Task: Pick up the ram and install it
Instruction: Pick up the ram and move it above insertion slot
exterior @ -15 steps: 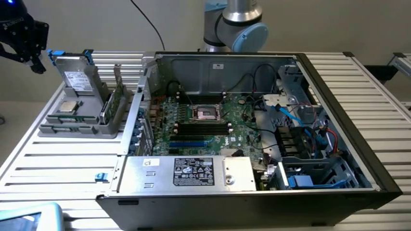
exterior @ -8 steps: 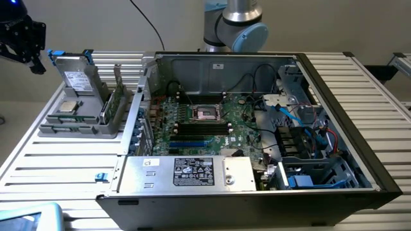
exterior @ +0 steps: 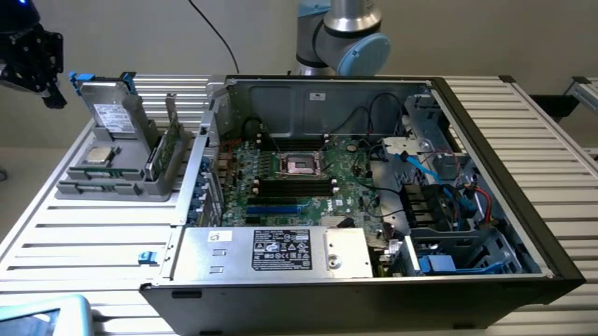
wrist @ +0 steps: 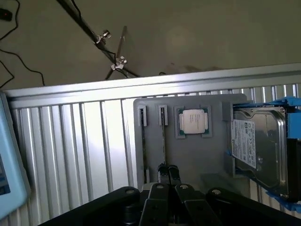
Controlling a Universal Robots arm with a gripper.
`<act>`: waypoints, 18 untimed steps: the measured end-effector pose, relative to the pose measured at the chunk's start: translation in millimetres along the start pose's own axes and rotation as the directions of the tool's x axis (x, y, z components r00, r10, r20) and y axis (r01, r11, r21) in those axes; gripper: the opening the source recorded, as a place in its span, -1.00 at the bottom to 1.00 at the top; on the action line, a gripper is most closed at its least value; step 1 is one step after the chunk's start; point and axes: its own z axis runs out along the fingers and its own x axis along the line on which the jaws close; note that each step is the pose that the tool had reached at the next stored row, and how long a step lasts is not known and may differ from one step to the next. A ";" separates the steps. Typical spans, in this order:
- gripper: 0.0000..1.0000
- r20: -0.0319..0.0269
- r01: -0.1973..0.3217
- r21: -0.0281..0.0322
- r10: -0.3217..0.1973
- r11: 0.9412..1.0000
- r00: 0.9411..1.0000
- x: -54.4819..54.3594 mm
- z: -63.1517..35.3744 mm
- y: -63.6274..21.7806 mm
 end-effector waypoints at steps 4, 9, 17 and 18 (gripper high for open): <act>-0.64 0.000 0.000 0.000 0.000 1.000 1.000 0.0 0.1 0.0; -0.15 0.000 0.000 0.000 0.000 1.000 1.000 0.0 0.2 0.0; -0.02 0.000 0.001 0.000 -0.001 1.000 1.000 -0.2 12.9 -3.7; -0.02 0.000 0.001 0.000 -0.001 1.000 1.000 0.2 14.7 -3.9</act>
